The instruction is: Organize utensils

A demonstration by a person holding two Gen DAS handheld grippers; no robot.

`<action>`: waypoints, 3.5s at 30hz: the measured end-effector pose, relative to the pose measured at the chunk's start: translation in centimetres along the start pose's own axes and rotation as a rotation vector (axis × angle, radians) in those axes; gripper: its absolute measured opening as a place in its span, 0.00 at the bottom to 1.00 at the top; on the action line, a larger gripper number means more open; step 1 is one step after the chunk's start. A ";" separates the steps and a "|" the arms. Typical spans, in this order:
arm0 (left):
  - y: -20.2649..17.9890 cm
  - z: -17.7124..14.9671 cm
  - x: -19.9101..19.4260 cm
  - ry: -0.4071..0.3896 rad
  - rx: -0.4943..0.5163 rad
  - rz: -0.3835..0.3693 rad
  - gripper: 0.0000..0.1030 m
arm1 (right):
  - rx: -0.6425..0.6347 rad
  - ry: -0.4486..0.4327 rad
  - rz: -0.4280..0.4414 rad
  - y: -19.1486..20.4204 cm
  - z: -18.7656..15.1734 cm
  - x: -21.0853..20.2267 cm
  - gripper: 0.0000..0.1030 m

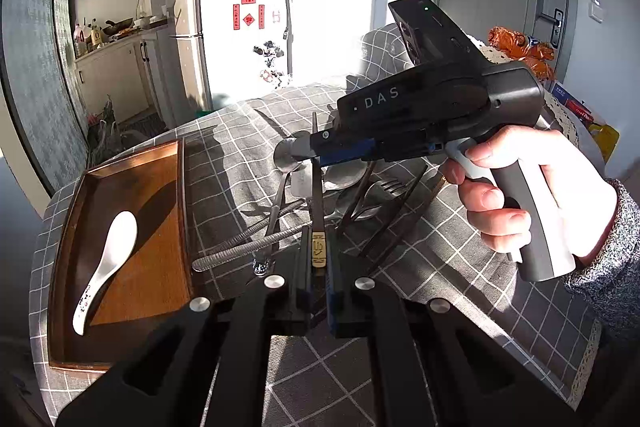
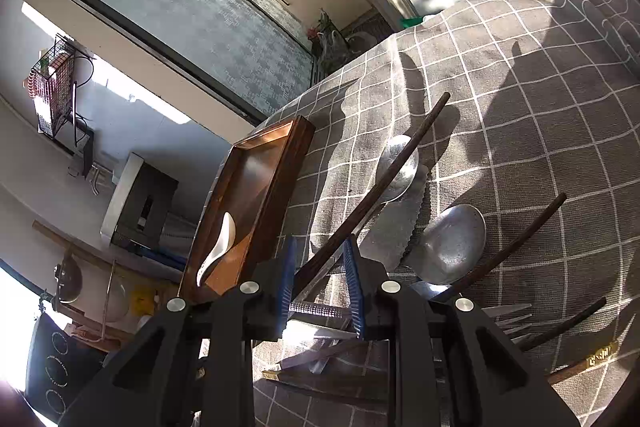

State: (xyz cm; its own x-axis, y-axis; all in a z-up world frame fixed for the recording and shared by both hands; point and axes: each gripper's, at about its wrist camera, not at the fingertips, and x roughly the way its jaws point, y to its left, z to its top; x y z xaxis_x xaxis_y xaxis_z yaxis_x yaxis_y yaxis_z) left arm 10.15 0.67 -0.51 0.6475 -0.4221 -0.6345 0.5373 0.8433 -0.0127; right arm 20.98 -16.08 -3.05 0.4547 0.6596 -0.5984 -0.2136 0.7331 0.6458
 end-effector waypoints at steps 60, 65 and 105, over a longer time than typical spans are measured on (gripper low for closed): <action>1.4 -1.9 0.6 0.056 0.087 0.108 0.74 | -0.170 -0.103 -0.180 -3.2 0.6 -6.5 0.62; -1.3 -1.0 3.6 0.076 0.141 0.078 0.73 | -0.091 -0.036 -0.198 -6.5 0.7 -4.9 0.62; -2.4 0.8 6.2 0.109 0.132 -0.038 0.06 | 0.092 -0.033 -0.014 -8.5 0.6 -2.8 0.62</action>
State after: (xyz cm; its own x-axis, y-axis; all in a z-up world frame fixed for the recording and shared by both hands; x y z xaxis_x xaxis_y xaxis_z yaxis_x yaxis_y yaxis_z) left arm 13.28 -4.27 -3.82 0.5667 -0.4082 -0.7157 0.6314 0.7732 0.0590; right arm 22.03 -24.28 -6.58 0.4855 0.6425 -0.5929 -0.1278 0.7230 0.6789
